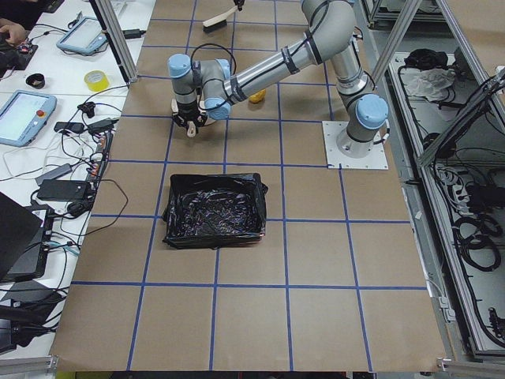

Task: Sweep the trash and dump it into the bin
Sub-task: 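Sweep the sponge and ring into the dustpan with the right-held brush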

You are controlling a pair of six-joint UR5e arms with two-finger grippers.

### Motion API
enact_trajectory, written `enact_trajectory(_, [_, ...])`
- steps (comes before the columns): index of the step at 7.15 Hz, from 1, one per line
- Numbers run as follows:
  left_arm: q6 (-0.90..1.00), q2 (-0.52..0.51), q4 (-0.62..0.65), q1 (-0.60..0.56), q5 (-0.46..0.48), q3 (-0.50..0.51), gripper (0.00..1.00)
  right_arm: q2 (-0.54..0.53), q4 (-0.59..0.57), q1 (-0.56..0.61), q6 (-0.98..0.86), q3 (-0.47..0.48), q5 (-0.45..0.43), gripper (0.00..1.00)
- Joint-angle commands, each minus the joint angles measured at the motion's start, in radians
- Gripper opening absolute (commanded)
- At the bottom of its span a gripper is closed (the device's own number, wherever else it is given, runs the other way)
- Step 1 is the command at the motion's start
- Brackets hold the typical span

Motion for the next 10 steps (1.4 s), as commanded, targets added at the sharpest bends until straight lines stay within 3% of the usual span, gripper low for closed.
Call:
enact_trajectory(1, [0.001,0.006,0.001,-0.002,0.001,-0.006,0.09,-0.038,0.121,0.037,0.257,-0.063,0.009,0.04])
enact_trajectory(5, [0.001,0.006,0.001,-0.002,0.004,-0.011,0.09,-0.003,0.174,0.382,0.788,-0.102,0.015,0.01])
enact_trajectory(6, [-0.001,0.007,0.001,-0.002,0.004,-0.011,0.09,0.020,0.183,0.433,0.930,-0.102,0.091,0.01])
enact_trajectory(7, [-0.001,0.006,0.001,-0.002,0.004,-0.011,0.09,0.031,0.174,0.482,1.008,-0.105,0.154,0.00])
enact_trajectory(10, [-0.001,0.006,0.001,-0.002,0.003,-0.009,0.09,0.117,0.170,0.611,1.128,-0.177,0.228,0.00])
